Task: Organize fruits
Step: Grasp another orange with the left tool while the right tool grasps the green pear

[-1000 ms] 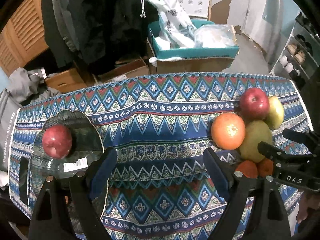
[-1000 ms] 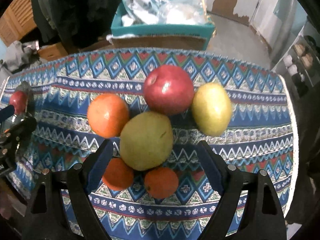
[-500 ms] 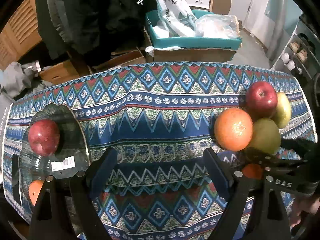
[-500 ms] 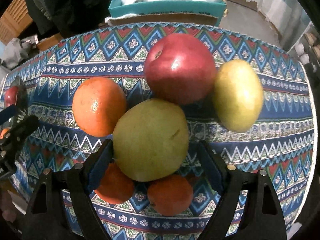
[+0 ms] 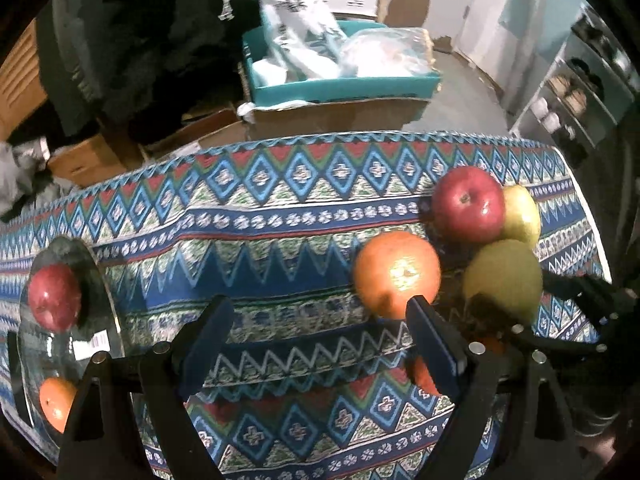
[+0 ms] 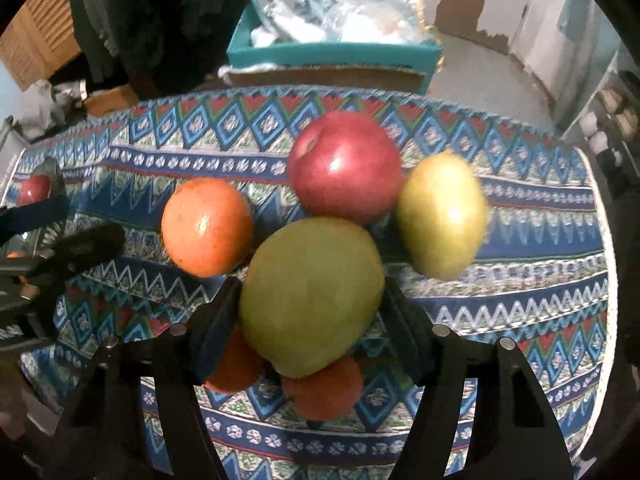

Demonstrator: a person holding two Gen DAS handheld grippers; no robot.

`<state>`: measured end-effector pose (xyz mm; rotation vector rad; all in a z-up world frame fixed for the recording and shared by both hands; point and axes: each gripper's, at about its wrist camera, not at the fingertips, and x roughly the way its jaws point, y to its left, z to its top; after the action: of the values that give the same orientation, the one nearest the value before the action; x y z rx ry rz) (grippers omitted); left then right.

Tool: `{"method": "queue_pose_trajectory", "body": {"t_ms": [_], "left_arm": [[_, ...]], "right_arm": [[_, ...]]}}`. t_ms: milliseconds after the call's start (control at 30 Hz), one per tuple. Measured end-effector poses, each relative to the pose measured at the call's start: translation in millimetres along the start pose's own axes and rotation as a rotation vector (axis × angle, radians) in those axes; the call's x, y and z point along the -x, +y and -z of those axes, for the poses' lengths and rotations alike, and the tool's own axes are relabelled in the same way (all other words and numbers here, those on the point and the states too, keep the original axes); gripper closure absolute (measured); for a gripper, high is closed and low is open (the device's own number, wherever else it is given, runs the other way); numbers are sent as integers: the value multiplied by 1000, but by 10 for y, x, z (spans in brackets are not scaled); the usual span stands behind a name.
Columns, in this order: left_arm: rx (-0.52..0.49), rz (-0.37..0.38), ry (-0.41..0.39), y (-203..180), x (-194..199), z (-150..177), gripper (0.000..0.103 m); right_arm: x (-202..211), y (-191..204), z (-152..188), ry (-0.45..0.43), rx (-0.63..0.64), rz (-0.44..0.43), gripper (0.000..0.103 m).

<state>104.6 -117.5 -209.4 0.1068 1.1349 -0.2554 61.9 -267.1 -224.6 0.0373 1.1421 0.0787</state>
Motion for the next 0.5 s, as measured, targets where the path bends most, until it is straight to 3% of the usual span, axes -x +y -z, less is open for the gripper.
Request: {"method": "queue_pose_trajectory", "body": {"t_ms": [500], "left_arm": [[-67, 25, 63, -388, -452, -84, 13]], "right_arm": [[77, -513, 26, -27, -101, 36, 39]]}}
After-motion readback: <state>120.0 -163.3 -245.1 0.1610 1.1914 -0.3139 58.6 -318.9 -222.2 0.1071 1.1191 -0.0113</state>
